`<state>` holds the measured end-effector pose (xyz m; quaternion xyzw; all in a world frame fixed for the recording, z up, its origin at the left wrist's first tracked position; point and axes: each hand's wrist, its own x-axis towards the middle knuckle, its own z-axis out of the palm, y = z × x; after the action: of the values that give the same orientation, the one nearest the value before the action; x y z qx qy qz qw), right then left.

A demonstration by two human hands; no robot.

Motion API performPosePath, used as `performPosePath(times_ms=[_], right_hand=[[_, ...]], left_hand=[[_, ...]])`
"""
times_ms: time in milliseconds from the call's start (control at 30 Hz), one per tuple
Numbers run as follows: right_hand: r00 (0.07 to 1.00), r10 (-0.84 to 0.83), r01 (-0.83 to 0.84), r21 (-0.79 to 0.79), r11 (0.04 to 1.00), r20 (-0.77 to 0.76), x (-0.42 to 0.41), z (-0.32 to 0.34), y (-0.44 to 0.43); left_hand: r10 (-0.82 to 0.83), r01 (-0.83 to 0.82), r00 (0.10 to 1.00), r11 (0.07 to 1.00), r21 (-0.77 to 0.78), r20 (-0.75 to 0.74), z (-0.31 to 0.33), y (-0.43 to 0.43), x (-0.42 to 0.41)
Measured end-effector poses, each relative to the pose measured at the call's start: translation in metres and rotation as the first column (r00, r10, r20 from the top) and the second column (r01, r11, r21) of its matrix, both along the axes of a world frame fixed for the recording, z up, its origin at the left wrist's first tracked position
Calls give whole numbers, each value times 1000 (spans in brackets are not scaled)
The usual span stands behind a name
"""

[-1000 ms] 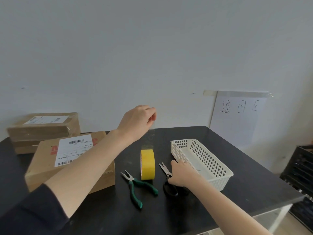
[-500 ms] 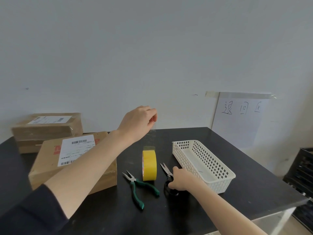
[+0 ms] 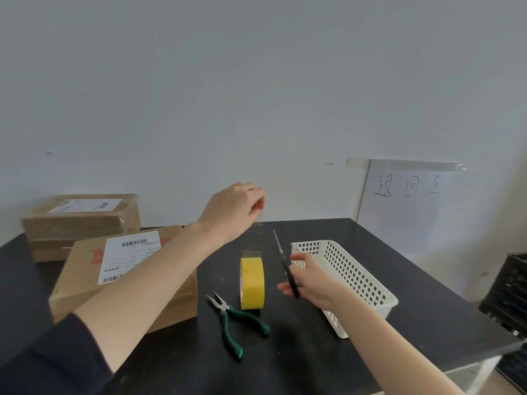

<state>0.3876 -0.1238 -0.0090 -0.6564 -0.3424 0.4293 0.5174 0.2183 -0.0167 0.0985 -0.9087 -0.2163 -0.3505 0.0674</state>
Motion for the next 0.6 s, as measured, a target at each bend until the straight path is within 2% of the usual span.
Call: performPosePath(times_ms=[100,233,433,600], right_hand=[[985,-37,65,164,984,-171,3,14,-4],[983,-66,117,301,946,-173,9,34,-11],[991,-87,55,280,958,105,24,58,-15],[921,-103,13,235,972,376,38,77,-15]], left_hand=[[-2,2,1000,1000,-6,-11,1,0,0],[-11,10,1000,1000,-21,-26,2,0,-1],[-15,14,999,1000,-22,-37,4,1,-2],[-24,23,999,1000,-21,-49,6,-1,-2]])
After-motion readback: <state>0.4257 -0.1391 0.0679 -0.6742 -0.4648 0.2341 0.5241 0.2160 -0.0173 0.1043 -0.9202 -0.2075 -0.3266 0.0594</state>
